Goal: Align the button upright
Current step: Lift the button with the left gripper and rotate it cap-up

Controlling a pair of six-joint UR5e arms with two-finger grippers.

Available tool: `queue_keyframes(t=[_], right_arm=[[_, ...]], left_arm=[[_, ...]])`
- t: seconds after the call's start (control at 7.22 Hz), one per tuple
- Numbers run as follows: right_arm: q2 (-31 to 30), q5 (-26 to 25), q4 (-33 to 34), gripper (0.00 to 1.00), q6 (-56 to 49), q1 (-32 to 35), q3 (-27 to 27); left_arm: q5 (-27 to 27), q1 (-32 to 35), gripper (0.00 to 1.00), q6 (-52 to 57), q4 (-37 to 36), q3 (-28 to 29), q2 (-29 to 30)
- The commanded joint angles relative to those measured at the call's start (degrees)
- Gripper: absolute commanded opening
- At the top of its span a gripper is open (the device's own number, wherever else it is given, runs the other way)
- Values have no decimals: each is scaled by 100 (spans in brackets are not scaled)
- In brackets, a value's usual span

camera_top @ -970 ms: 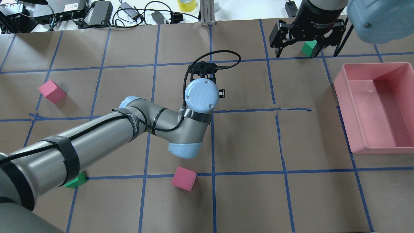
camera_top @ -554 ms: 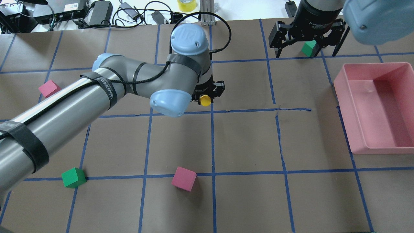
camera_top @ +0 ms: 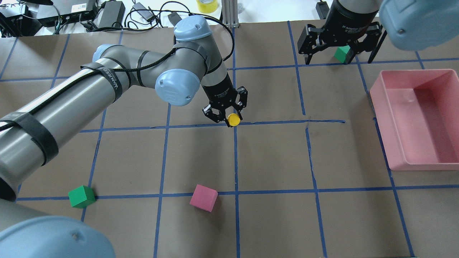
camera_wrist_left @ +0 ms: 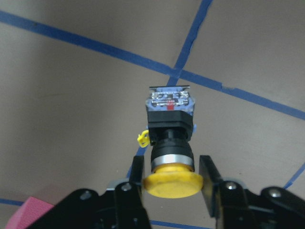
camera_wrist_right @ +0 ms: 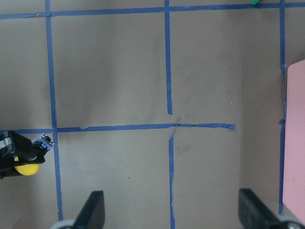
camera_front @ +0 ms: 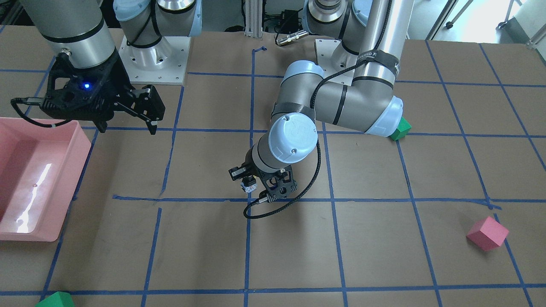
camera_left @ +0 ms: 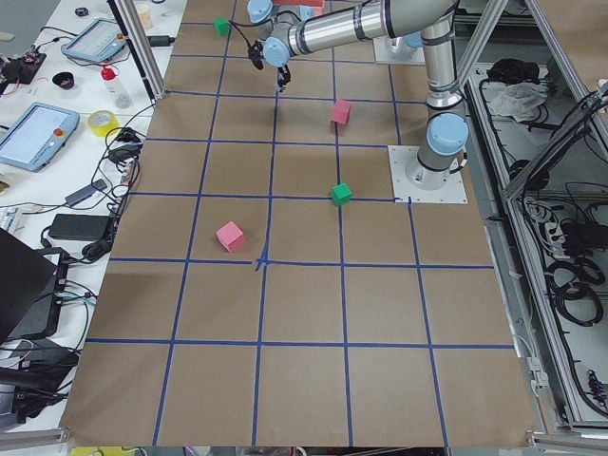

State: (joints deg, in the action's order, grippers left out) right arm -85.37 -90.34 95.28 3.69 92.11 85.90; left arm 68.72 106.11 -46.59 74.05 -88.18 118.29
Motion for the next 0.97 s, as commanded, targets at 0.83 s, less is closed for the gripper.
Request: queue_keyframes(t=[0.83], right_arm=[[29, -19, -27, 100, -9, 0, 32]], left_arm=[[-1177, -618, 0, -325, 399, 99, 546]])
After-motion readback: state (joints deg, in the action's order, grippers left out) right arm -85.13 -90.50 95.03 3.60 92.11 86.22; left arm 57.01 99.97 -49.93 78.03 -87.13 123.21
